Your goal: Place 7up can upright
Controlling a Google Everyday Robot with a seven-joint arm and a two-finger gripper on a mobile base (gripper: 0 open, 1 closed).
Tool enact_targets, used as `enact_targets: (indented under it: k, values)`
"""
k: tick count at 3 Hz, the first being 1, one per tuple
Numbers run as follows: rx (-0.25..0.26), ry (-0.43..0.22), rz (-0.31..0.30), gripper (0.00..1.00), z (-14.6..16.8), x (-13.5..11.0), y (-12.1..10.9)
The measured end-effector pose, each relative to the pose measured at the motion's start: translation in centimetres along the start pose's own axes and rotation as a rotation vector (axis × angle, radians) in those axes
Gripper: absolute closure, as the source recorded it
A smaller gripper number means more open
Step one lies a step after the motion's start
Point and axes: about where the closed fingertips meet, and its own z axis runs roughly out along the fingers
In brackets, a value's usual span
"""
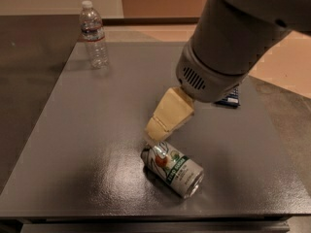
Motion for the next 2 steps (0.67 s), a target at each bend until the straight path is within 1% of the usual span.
enact_targets:
  k: [1, 2]
  values:
    - [0.005, -0.008, -0.007, 0.00, -0.41, -0.15, 0.20]
    - [0.016, 0.011, -0.020, 0.00, -0.57, -0.09, 1.08]
